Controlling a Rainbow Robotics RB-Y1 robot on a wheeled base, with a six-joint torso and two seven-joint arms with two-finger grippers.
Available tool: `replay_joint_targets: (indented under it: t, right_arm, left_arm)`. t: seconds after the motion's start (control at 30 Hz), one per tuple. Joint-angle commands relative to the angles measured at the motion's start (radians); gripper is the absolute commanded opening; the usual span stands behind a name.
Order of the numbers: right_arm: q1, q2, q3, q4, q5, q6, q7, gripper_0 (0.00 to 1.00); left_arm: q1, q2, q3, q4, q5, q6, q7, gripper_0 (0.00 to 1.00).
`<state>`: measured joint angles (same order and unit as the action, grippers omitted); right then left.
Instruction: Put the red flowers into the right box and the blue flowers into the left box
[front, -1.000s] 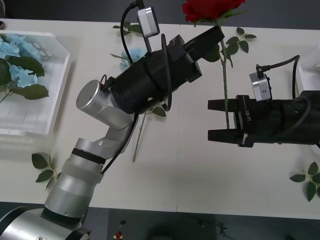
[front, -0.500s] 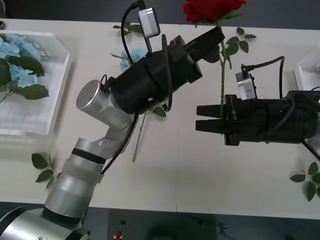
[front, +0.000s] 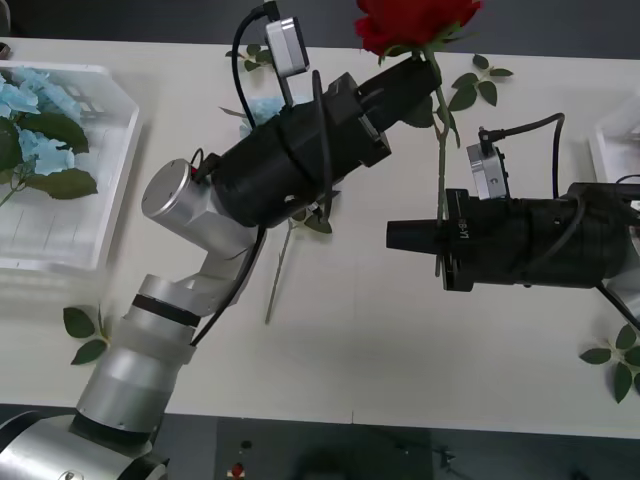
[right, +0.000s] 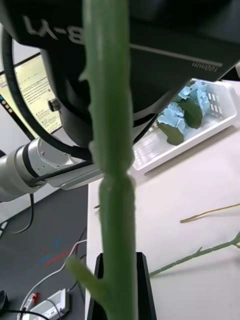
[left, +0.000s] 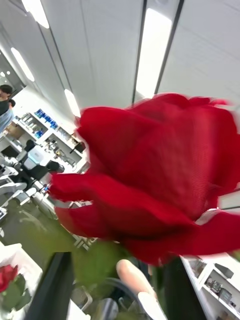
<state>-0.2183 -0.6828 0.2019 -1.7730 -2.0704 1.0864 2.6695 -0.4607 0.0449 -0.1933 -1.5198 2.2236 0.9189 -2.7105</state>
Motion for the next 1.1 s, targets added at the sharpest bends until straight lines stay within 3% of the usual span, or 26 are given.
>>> replay_joint_targets:
  t: [0.03, 0.2, 0.33, 0.43, 0.57, 0.73, 0.9, 1.1]
  right_arm:
    - [-0.009, 0.011, -0.016, -0.029, -0.005, -0.002, 0.036, 0.00]
    - [-0.009, -0.043, -0.018, -0.029, -0.028, -0.045, 0.000, 0.00]
    - [-0.010, -0.156, -0.035, -0.029, -0.040, -0.088, -0.105, 0.00]
    - [-0.009, -0.304, -0.047, -0.025, -0.042, -0.132, -0.230, 0.00]
    - [-0.010, -0.480, -0.049, 0.021, -0.045, -0.172, -0.385, 0.00]
    - [-0.009, -0.661, -0.047, 0.192, -0.045, -0.171, -0.568, 0.00]
    - [-0.009, -0.755, -0.045, 0.336, 0.015, -0.158, -0.703, 0.00]
    - [-0.004, -0.816, -0.041, 0.489, 0.164, -0.160, -0.862, 0.00]
  left_arm:
    - [0.034, 0.155, 0.002, -0.016, 0.073, 0.040, 0.005, 0.89]
    - [0.106, 0.332, 0.026, -0.014, 0.145, 0.092, 0.005, 0.90]
    - [0.151, 0.438, 0.075, -0.014, 0.134, 0.109, 0.005, 0.90]
    - [0.165, 0.490, 0.153, -0.013, 0.036, 0.146, 0.005, 0.89]
    - [0.140, 0.481, 0.311, -0.011, -0.203, 0.258, 0.021, 0.90]
    - [0.065, 0.444, 0.450, -0.011, -0.544, 0.380, 0.383, 0.89]
    - [-0.022, 0.420, 0.436, -0.011, -0.848, 0.397, 0.574, 0.89]
    - [-0.153, 0.291, 0.387, -0.011, -1.306, 0.382, 0.778, 0.90]
